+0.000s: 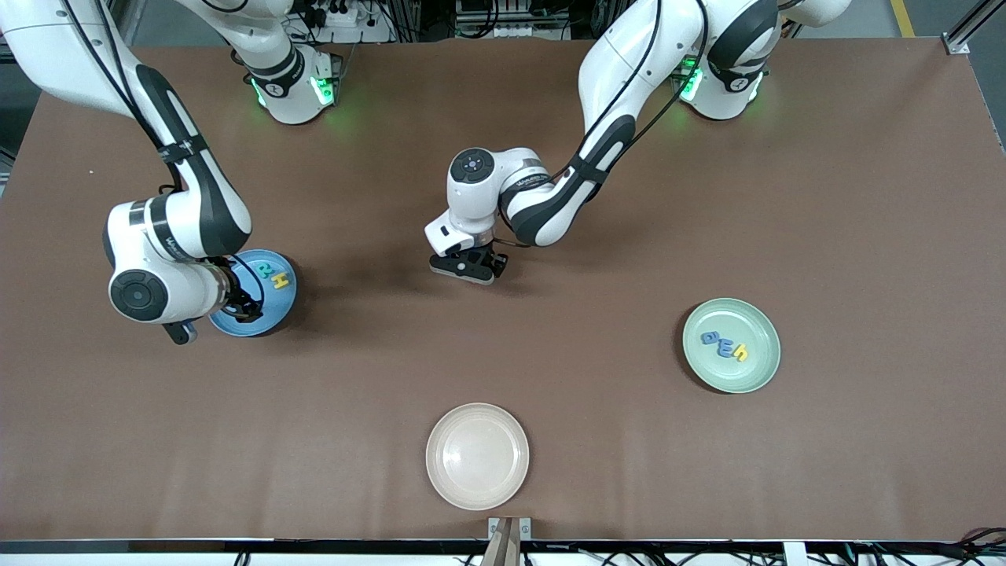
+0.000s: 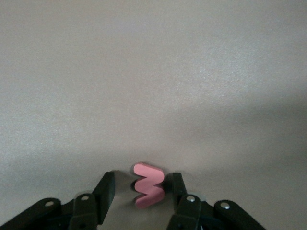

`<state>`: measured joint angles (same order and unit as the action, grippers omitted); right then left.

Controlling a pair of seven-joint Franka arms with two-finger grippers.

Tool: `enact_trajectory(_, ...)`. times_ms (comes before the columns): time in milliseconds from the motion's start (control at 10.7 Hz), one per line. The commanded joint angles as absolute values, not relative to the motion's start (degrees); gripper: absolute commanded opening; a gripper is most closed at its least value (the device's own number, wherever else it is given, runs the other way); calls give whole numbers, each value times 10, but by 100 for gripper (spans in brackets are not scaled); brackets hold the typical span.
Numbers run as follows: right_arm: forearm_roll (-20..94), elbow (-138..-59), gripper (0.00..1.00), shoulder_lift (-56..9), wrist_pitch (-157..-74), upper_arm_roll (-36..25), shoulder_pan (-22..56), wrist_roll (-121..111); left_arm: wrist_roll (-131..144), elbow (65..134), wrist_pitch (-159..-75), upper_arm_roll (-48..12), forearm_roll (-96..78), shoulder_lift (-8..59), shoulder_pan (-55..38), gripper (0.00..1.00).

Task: Sort uppercase to blue plate, lowercase to green plate
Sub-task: 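Close the left gripper on the pink m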

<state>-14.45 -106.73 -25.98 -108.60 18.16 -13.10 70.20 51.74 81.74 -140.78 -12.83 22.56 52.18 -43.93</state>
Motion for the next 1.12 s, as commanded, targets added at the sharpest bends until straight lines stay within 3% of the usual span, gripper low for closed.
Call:
enact_trajectory(0, -143, -1058, 100, -264, -1080, 185, -127, 714, 517, 808, -1412, -123, 242, 528, -443, 53)
enact_trajectory(1029, -144, -1058, 100, -265, -1081, 185, -121, 717, 519, 808, -1412, -123, 242, 534, -446, 31)
